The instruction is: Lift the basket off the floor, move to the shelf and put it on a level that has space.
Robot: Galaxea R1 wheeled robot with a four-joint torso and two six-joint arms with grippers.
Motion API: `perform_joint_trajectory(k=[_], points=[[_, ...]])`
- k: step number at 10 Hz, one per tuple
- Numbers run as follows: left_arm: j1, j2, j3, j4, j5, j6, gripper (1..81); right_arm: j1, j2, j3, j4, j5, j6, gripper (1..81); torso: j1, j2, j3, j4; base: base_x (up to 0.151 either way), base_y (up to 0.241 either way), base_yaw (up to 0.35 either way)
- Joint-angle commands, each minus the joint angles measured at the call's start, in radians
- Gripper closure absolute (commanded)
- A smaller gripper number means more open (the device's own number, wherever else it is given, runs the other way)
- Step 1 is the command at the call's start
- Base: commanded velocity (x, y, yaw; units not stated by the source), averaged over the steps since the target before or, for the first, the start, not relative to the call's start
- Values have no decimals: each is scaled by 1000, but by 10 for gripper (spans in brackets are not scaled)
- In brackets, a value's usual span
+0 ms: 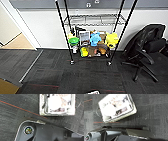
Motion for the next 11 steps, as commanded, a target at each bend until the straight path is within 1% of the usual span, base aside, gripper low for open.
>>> perform_joint_trajectory(k=[1,4,5,8,9,10,11], points=[[-63,-3,5,-6,76,4,10,83,-19,16,12,-89,3,10,63,-98,0,0,0,0,0],[-96,20,-18,-6,100,4,10,100,-19,14,14,-92,3,10,128,-201,-1,0,0,0,0],[-106,25,-29,-6,114,4,10,109,-19,16,14,-105,3,10,151,-237,-1,0,0,0,0],[-113,28,-43,-6,116,4,10,129,-17,17,15,-112,3,10,216,-340,-1,0,0,0,0],[-115,28,-43,-6,116,3,10,132,-16,17,15,-112,3,10,235,-371,-58,0,0,0,0],[-115,29,-43,-8,116,3,10,134,-16,17,15,-112,3,10,320,-503,-186,0,0,0,0],[-119,29,-43,-8,116,3,10,135,-14,17,15,-112,3,10,272,-430,-104,0,0,0,0]])
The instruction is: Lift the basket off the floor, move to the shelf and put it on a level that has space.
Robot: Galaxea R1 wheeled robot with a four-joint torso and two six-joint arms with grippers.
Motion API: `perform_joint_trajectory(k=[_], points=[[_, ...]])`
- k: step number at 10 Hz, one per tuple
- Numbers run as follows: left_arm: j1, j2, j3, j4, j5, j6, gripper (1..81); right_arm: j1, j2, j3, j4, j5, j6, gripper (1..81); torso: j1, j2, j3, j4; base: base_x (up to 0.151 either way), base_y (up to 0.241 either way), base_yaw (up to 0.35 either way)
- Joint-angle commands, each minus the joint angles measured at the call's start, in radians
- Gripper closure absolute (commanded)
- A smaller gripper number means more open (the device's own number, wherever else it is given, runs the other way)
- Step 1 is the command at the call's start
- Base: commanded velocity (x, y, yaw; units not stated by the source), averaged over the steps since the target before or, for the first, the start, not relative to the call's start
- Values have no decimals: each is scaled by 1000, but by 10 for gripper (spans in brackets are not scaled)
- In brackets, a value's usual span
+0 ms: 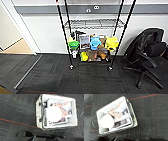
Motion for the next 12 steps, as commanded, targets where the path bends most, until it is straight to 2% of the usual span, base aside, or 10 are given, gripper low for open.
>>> perform_joint_trajectory(k=[1,2,3,6,11,12], points=[[-69,-10,7,-8,59,4,10,81,-21,11,14,-54,3,10,64,-99,-92,0,0,0,0],[-77,-12,7,-8,71,3,10,85,-19,12,14,-54,3,10,83,-130,-107,0,0,0,0],[-84,-12,7,-8,88,3,10,91,-19,15,14,-54,3,10,105,-164,-58,0,0,0,0],[-109,-7,10,-19,88,3,10,110,-13,23,14,-54,3,10,158,-247,-85,0,0,0,0],[-109,2,7,-19,88,4,10,128,-2,23,16,-55,3,10,265,-418,-86,0,0,0,0],[-109,5,7,-19,88,4,10,136,-1,23,28,-55,3,10,286,-452,-86,96,0,0,0]])
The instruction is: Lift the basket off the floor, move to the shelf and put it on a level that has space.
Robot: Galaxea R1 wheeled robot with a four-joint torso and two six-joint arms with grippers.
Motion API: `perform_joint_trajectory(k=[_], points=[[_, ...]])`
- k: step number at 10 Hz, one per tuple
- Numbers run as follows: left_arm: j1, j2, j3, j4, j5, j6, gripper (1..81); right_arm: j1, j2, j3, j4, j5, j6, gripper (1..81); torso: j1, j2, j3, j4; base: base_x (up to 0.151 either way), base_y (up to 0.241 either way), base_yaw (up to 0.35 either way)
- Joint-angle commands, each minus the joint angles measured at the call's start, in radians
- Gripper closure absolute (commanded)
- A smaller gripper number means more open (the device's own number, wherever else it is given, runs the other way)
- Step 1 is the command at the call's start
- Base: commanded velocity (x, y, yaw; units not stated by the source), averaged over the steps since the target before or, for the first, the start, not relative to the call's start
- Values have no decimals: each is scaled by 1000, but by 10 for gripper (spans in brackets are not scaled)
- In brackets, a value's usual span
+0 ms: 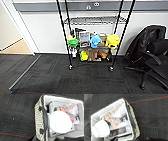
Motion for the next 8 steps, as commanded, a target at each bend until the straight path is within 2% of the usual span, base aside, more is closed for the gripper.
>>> perform_joint_trajectory(k=[1,2,4,5,7,8], points=[[-64,-6,7,-11,54,4,10,110,-18,12,41,-47,3,10,64,-99,0,96,0,0,0],[-66,-6,7,-11,55,4,10,125,-18,13,49,-47,3,10,77,-121,0,9,0,0,0],[-70,-6,7,-11,56,3,10,151,-13,15,53,-58,3,10,102,-160,0,48,0,0,0],[-72,-6,8,-11,56,4,10,168,-10,13,55,-75,3,10,116,-182,0,59,0,0,0],[-76,-4,8,-11,56,3,10,176,-13,5,58,-81,3,10,158,-250,0,61,0,0,0],[-78,-4,10,-10,56,4,10,176,-13,-8,64,-81,5,10,180,-286,-94,61,0,0,0]])
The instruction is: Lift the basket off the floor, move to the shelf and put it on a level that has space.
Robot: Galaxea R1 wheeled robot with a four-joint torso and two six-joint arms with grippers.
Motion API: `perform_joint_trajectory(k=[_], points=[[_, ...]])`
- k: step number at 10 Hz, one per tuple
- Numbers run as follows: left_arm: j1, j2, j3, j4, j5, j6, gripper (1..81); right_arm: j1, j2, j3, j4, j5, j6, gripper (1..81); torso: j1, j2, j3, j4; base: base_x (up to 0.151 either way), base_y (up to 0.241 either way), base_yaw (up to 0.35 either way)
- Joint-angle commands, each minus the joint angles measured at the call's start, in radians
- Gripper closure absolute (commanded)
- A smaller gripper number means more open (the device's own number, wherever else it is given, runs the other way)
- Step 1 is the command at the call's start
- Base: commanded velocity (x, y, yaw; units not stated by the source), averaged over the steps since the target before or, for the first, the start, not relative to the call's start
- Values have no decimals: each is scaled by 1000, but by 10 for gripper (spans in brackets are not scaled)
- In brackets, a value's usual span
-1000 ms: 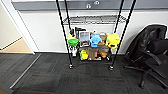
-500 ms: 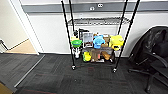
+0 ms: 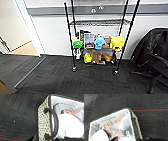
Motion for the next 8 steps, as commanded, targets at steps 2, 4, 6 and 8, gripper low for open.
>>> perform_joint_trajectory(k=[2,4,6,8], points=[[-100,-9,11,-9,49,4,10,115,-18,-25,46,-39,7,10,13,-21,-8,0,0,0,0],[-117,-9,12,-7,48,4,10,129,-12,-39,59,-40,9,10,30,-48,-43,0,0,0,0],[-137,-6,11,-4,46,6,10,139,5,-65,63,-40,9,10,34,-55,-50,0,0,0,0],[-140,3,6,-1,28,6,10,138,47,-126,66,-40,9,10,35,-56,-49,0,0,0,0]])
